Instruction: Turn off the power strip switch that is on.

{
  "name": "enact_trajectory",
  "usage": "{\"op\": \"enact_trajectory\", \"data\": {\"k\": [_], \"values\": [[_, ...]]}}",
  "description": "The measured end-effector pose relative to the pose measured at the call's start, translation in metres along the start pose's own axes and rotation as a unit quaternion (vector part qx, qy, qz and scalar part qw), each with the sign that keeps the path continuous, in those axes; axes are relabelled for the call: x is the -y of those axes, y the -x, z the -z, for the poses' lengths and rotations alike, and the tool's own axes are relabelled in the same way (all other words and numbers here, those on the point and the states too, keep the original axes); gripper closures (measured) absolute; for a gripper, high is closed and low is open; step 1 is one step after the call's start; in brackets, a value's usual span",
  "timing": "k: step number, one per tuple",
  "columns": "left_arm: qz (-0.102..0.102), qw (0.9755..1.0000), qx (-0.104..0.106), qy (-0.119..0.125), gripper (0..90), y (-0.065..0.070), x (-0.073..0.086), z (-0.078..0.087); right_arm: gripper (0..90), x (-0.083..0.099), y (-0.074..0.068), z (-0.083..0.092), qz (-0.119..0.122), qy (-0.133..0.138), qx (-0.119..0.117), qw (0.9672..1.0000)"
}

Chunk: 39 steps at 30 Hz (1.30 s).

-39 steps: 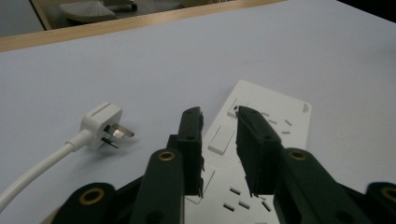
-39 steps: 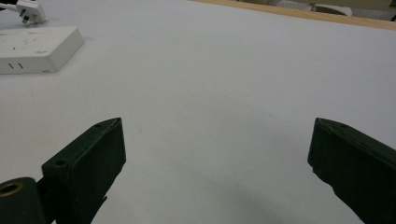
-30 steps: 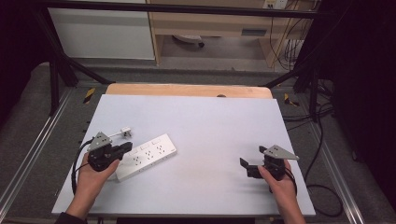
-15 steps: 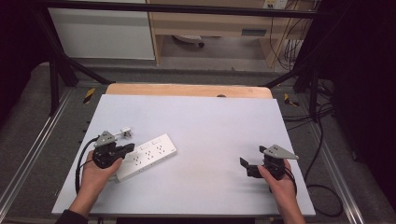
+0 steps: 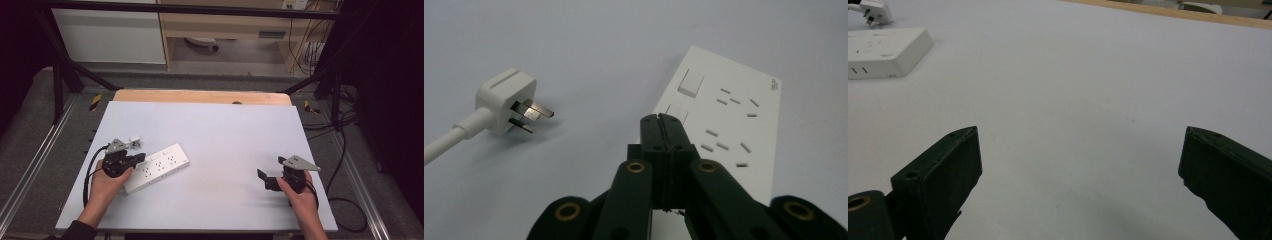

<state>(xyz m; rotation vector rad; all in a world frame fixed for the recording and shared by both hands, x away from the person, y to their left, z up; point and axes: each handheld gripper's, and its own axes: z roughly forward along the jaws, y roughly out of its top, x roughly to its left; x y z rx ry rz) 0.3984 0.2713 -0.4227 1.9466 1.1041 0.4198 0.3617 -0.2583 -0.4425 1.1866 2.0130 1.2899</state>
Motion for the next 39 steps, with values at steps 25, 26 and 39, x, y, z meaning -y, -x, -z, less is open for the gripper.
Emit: {"op": "enact_trajectory", "data": {"k": [25, 26, 39], "values": [[-0.015, 0.9997, -0.005, -0.019, 90.0, 0.0018, 0.0006, -0.0065, 4.6, 0.0000, -0.0006, -0.0005, 0.004, -0.001, -0.002, 1.0000], [-0.019, 0.9996, -0.005, -0.021, 90.0, 0.0023, 0.0006, -0.0068, 4.6, 0.0000, -0.0006, -0.0005, 0.003, -0.001, -0.002, 1.0000], [-0.023, 0.9994, -0.006, -0.023, 90.0, 0.0039, 0.0002, -0.0088, 4.6, -0.0001, -0.0007, -0.0004, 0.004, -0.001, -0.002, 1.0000]]}}
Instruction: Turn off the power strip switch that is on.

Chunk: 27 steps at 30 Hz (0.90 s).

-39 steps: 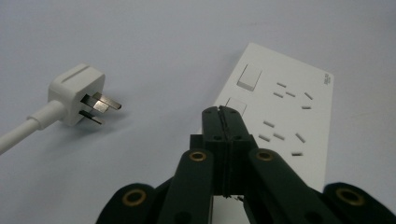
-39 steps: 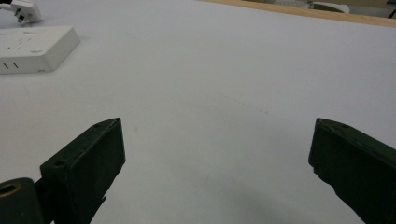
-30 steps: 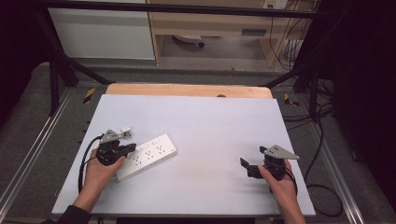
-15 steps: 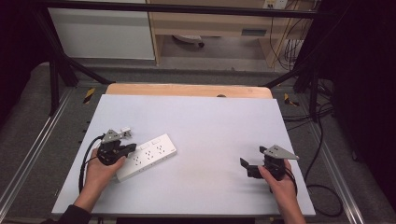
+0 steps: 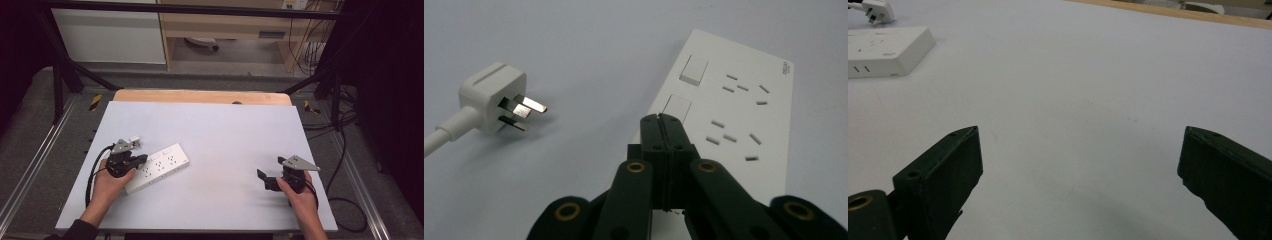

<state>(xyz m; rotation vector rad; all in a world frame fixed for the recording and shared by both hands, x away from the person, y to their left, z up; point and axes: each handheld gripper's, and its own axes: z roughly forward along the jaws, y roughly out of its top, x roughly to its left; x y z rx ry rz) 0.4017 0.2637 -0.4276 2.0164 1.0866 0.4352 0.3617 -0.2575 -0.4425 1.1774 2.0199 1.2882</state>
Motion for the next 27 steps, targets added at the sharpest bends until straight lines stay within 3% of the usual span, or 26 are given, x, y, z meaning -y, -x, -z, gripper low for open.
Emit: {"op": "enact_trajectory", "data": {"k": [27], "values": [[-0.003, 1.0000, -0.006, -0.007, 90.0, 0.0002, 0.0003, -0.0029, 4.7, 0.0001, -0.0009, -0.0015, 0.000, -0.001, 0.000, 1.0000]]}}
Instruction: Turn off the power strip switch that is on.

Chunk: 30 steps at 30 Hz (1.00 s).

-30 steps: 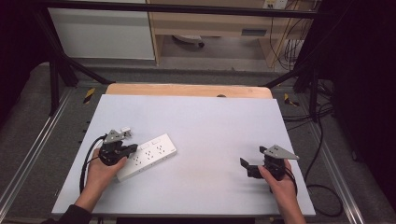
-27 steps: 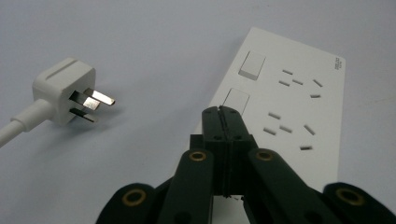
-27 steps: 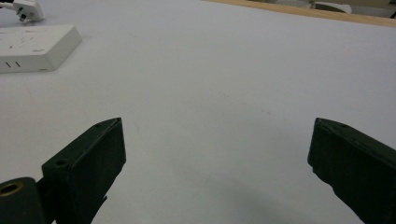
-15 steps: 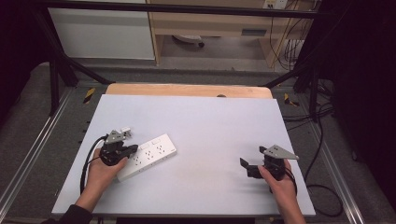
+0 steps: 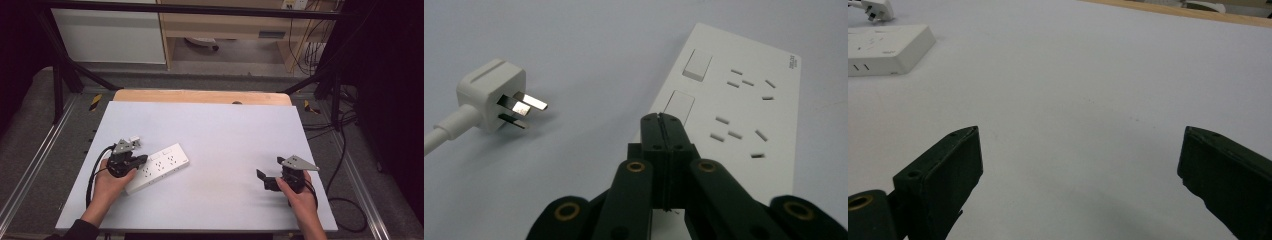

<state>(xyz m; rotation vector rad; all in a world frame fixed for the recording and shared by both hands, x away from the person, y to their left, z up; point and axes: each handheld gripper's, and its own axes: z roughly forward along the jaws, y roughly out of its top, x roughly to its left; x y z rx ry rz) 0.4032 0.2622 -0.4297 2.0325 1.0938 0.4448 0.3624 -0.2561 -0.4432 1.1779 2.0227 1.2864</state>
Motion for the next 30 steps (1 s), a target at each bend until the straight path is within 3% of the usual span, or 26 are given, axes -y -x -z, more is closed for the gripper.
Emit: {"op": "enact_trajectory", "data": {"k": [30], "values": [[-0.007, 1.0000, -0.004, -0.005, 90.0, 0.0004, -0.0010, -0.0005, 4.7, 0.0000, -0.0002, 0.0000, 0.000, 0.000, 0.000, 1.0000]]}}
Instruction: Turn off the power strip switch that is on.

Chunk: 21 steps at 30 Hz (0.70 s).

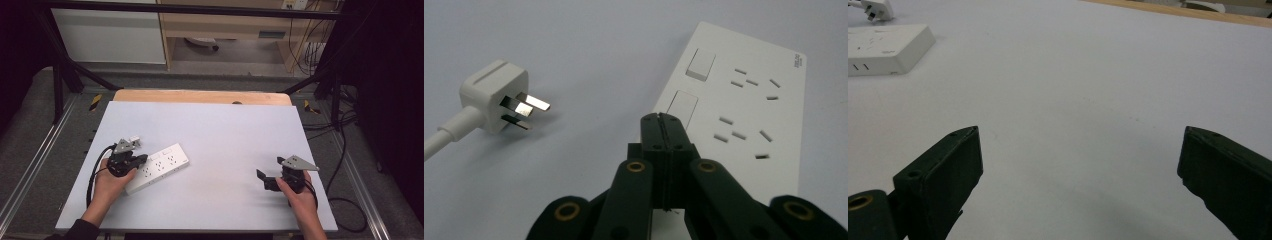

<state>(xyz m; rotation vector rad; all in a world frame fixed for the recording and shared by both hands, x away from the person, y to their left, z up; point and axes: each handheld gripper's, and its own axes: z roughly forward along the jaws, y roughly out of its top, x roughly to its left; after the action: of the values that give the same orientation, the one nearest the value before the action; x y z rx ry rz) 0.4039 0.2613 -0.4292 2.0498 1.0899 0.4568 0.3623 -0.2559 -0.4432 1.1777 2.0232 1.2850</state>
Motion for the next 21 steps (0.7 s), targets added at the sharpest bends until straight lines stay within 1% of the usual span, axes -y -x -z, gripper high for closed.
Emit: {"op": "enact_trajectory", "data": {"k": [12, 13, 21], "values": [[0.002, 1.0000, 0.003, -0.001, 90.0, -0.0008, 0.0001, -0.0006, 4.7, 0.0000, -0.0001, -0.0001, 0.001, -0.001, -0.001, 1.0000], [0.001, 1.0000, 0.003, -0.006, 90.0, -0.0009, -0.0001, -0.0011, 4.7, 0.0000, -0.0002, -0.0002, 0.002, -0.001, -0.001, 1.0000], [-0.003, 1.0000, 0.003, -0.005, 90.0, -0.0004, -0.0003, -0.0023, 4.7, 0.0000, -0.0003, -0.0003, 0.002, -0.001, -0.001, 1.0000]]}}
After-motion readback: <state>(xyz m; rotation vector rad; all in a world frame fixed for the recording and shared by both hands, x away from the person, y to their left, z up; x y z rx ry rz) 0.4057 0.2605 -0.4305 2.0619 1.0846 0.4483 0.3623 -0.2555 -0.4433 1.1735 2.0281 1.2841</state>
